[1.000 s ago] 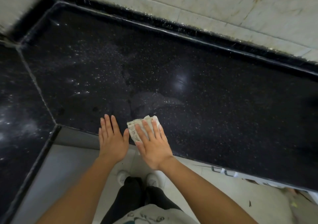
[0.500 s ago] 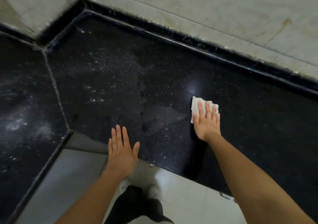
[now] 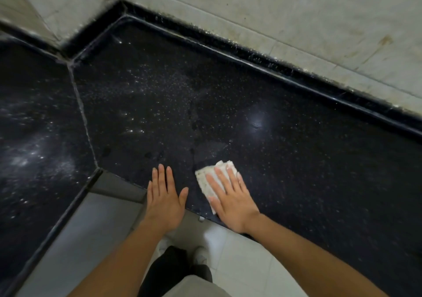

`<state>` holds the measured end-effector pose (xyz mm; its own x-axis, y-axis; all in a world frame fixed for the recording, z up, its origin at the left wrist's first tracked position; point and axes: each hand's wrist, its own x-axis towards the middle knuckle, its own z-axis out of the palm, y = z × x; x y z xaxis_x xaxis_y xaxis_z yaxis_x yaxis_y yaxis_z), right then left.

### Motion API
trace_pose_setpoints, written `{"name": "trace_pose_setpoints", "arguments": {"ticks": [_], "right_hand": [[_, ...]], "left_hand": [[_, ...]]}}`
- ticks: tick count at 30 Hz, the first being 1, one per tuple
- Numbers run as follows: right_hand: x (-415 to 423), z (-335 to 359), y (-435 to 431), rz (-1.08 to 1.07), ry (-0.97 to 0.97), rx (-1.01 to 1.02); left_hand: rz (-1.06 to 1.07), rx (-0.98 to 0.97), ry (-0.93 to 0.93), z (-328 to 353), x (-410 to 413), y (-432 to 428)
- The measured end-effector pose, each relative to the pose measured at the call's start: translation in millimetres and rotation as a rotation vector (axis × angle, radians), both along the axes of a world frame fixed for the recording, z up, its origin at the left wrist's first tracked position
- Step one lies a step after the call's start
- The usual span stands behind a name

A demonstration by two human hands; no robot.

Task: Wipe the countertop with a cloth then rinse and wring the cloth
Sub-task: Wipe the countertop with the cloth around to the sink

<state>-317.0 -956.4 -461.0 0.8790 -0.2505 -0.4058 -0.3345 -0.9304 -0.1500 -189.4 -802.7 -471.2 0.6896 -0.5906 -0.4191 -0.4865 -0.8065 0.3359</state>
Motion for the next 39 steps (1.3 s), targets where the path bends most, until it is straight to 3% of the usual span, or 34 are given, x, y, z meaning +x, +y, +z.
{"name": "trace_pose_setpoints", "arguments": {"ticks": [8, 17, 23, 30, 36, 39], "right_hand": [[-37.2, -7.1, -32.1, 0.330, -0.037, -0.112], [66.4, -2.7, -98.7, -0.167, 0.002, -0.034], [125.3, 0.6, -94.5, -0.414, 0.051, 0.050], [75.6, -2.9, -30.5, 0.055, 0.012, -0.029], [9.3, -9.9, 14.3, 0.246, -0.079, -0.072], [-3.0, -10.1, 17.2, 0.305, -0.088, -0.069]], "left_hand": [[-0.014, 0.005, 0.025, 1.2, 0.6, 0.4], [-0.013, 0.015, 0.011, -3.8, -0.4, 1.8], [-0.013, 0.024, 0.009, -6.4, 0.3, 1.0], [0.003, -0.015, 0.022, -4.7, 0.8, 1.1], [0.012, -0.317, 0.131, 3.1, 11.8, 26.1], [0.079, -0.288, -0.032, 3.0, 25.7, 39.1]]}}
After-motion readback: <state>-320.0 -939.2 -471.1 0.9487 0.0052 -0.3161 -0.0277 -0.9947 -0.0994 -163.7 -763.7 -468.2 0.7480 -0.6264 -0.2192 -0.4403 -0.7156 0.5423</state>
